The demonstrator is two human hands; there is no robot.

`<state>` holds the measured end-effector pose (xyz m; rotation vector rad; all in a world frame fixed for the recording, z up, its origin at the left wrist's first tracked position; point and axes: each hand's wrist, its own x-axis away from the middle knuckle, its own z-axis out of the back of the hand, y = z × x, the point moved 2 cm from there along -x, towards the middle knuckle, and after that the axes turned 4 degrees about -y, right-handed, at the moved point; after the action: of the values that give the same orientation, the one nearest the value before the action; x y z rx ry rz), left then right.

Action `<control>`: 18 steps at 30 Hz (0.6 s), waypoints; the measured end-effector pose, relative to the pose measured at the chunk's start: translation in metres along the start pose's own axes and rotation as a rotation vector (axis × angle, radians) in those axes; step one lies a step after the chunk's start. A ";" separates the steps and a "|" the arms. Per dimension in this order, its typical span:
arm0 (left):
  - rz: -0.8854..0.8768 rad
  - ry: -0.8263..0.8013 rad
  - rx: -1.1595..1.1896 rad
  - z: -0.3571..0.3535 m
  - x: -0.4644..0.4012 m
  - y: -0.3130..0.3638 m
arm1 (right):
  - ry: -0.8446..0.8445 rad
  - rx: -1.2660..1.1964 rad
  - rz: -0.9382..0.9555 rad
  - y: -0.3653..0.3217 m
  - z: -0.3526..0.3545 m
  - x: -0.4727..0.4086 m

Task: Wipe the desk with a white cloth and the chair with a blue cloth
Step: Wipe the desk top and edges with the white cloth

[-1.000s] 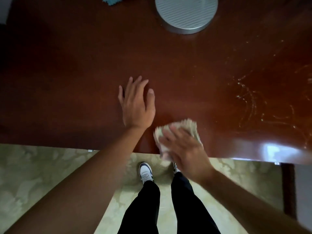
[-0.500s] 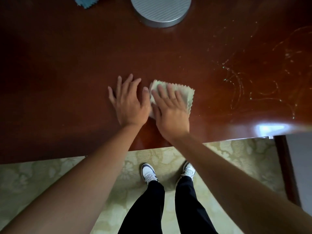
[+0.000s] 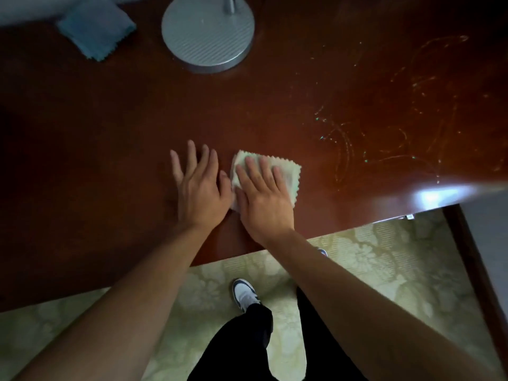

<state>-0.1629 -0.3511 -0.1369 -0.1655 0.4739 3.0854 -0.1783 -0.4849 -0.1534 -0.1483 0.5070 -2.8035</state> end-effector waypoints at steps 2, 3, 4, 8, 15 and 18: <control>-0.055 -0.031 0.048 -0.002 -0.010 0.022 | -0.064 0.056 0.065 0.016 0.006 -0.015; -0.072 -0.049 0.061 -0.005 -0.015 0.035 | -0.094 0.074 0.079 0.025 0.009 -0.018; -0.080 -0.064 0.066 -0.007 -0.018 0.045 | -0.109 0.076 0.074 0.030 0.011 -0.020; -0.080 -0.121 0.122 -0.029 -0.032 0.098 | -0.082 0.044 -0.027 0.082 0.032 -0.011; 0.000 -0.166 -0.036 -0.071 -0.042 0.171 | 0.115 -0.018 -0.225 0.203 0.079 0.040; 0.039 -0.143 -0.079 -0.081 -0.042 0.171 | 0.138 -0.009 -0.170 0.220 0.083 0.052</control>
<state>-0.1185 -0.5384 -0.1586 0.0638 0.3538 3.1264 -0.1583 -0.7249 -0.1519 0.0009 0.5624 -2.9924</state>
